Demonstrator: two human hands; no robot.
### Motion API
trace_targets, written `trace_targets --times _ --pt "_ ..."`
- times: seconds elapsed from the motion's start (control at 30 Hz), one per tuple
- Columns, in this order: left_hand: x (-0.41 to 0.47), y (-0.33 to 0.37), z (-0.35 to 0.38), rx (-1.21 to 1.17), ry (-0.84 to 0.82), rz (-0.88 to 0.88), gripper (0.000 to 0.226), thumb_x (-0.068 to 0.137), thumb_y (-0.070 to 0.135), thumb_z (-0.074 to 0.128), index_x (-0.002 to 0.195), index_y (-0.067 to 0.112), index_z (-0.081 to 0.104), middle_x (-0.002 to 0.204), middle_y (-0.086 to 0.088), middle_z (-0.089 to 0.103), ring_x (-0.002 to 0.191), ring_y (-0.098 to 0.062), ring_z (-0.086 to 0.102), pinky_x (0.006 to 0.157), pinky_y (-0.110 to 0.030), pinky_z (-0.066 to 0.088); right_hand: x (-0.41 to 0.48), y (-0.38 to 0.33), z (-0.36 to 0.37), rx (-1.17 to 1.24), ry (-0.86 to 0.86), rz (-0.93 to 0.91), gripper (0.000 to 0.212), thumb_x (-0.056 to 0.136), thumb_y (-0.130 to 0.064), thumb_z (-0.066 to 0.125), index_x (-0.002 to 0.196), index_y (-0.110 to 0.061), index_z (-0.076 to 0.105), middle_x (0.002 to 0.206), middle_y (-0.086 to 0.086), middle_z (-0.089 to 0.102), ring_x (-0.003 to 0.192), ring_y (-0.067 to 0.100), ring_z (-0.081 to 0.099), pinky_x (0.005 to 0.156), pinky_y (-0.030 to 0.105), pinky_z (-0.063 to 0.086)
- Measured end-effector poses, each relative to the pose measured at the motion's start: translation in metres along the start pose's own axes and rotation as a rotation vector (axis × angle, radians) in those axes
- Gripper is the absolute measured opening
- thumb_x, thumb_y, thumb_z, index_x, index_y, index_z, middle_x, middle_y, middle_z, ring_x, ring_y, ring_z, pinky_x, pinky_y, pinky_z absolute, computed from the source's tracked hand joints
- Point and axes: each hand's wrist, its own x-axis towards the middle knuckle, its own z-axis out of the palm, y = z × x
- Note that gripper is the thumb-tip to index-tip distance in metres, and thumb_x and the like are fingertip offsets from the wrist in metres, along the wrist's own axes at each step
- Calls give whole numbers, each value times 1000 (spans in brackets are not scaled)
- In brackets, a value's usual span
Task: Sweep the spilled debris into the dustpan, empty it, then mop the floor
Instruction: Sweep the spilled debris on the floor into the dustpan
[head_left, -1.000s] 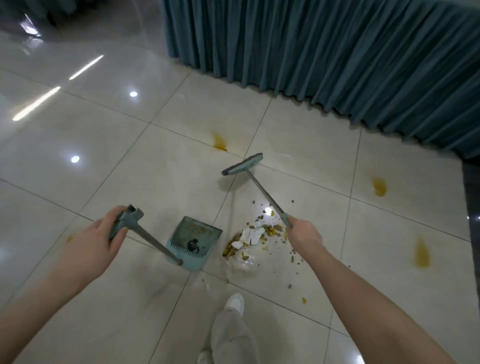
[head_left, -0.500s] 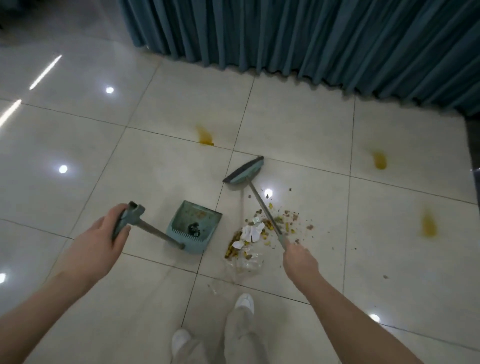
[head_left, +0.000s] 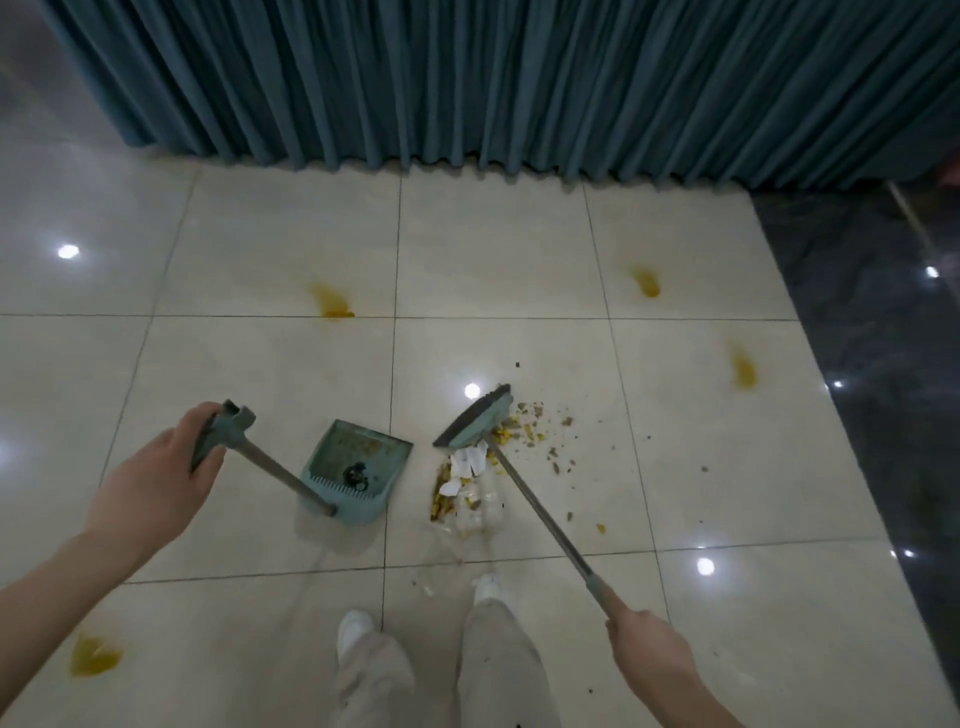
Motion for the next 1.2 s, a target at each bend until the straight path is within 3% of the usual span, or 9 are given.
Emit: trace_targets --times 0.2,0.33,0.5,0.7,0.8,0.97,1.07,1.2 --pt "-3 -28 -11 16 -33 99 39 96 27 50 132 26 35 100 -18 65 71 -39 60 59 -44 46 -26 -68 -14 39 103 33 42 102 -33 35 143 -40 34 85 3 51 92 27 64 74 35 50" --pt "-2 -49 -17 13 -38 165 40 96 27 50 133 25 35 106 -18 65 77 -40 62 61 -42 45 -25 -117 -23 67 151 17 41 102 -34 36 142 -40 35 84 5 57 87 27 64 67 34 47" --pt "2 -73 -25 -2 -24 178 39 97 30 47 133 26 34 97 -15 64 64 -30 55 56 -39 43 2 -186 -52 85 218 -47 39 102 -29 38 141 -33 41 84 6 57 72 24 56 62 31 46" --pt "11 -101 -22 -2 -13 212 41 95 27 51 132 26 34 92 -15 64 63 -35 58 56 -42 48 64 -266 -70 89 247 -79 36 101 -21 40 136 -28 48 83 4 56 71 21 56 57 29 46" --pt "16 -104 -20 31 -4 218 41 95 25 52 132 24 35 92 -17 63 67 -37 58 57 -41 46 86 -294 -68 53 223 -95 38 99 -11 39 133 -25 50 90 6 59 76 23 57 64 32 52" --pt "23 -103 -16 56 -29 238 40 96 28 49 132 26 33 94 -17 63 67 -38 59 59 -45 51 80 -290 -47 57 164 -6 29 99 -12 40 123 -15 57 95 6 63 81 23 60 65 32 49" --pt "21 -100 -18 74 -39 272 40 95 27 50 131 24 34 93 -19 62 67 -39 59 58 -45 50 54 -254 -23 46 138 14 32 99 -13 38 127 -19 53 84 3 55 72 19 57 58 29 42" --pt "21 -94 -23 100 -28 287 39 96 25 50 132 22 35 93 -22 63 63 -37 57 54 -43 47 10 -194 15 -30 74 61 41 99 -14 35 137 -26 44 80 1 49 82 24 59 63 32 44"
